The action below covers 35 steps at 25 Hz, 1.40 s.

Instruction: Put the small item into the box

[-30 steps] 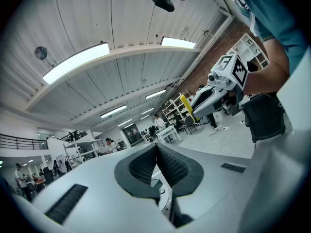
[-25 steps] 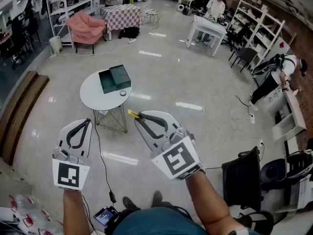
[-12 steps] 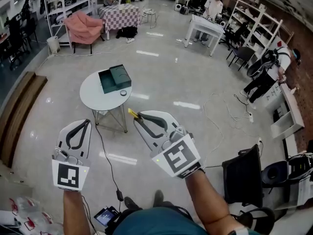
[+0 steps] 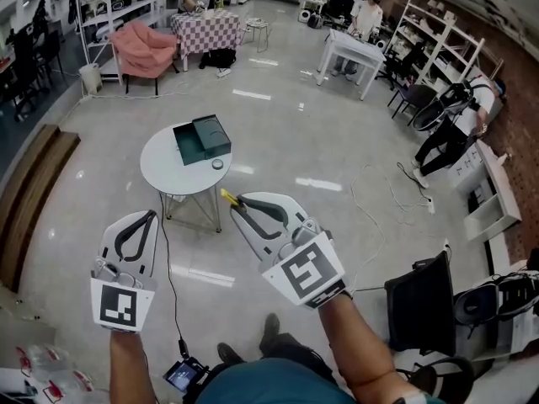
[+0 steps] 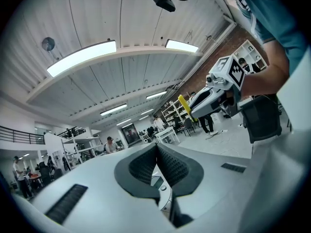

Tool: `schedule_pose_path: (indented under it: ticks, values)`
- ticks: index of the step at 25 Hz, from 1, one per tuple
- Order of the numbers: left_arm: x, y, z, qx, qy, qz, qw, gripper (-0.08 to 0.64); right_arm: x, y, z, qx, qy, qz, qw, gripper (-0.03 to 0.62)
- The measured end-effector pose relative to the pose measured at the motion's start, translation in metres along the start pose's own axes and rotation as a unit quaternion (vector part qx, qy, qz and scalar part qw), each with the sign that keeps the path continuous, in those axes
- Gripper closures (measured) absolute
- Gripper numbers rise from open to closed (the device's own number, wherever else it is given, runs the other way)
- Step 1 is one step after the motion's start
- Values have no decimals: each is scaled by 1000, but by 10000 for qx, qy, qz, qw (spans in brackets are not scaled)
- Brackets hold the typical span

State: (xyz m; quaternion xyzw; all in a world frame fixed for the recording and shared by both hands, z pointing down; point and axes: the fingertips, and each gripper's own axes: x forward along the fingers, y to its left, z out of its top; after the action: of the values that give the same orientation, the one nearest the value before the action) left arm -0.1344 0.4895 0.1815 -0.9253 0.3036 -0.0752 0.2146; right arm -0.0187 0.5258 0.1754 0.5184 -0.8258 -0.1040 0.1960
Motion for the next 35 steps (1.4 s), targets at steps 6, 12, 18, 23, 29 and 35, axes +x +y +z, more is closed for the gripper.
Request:
schedule_pose_path:
  ticks: [6, 12, 18, 23, 29, 35]
  values:
    - [37, 51, -64, 57, 107, 196, 9997, 541, 91, -14, -24, 70, -111, 235, 9996, 523]
    - [88, 77, -69, 118, 404, 539, 9977, 541, 134, -67, -32, -116, -243, 704, 9972, 523]
    - [141, 84, -67, 52, 651, 837, 9944, 541, 158, -124, -44, -69, -357, 1036, 9940, 523]
    - [167, 88, -68, 41, 829, 985, 9917, 541, 172, -151, -50, -22, -472, 1230, 9913, 523]
    - [203, 83, -64, 67, 915, 1006, 9907, 541, 177, -184, -60, 156, -597, 1288, 9897, 523]
    - [269, 78, -44, 93, 957, 864, 9916, 541, 176, -250, -71, 221, -599, 1223, 9904, 523]
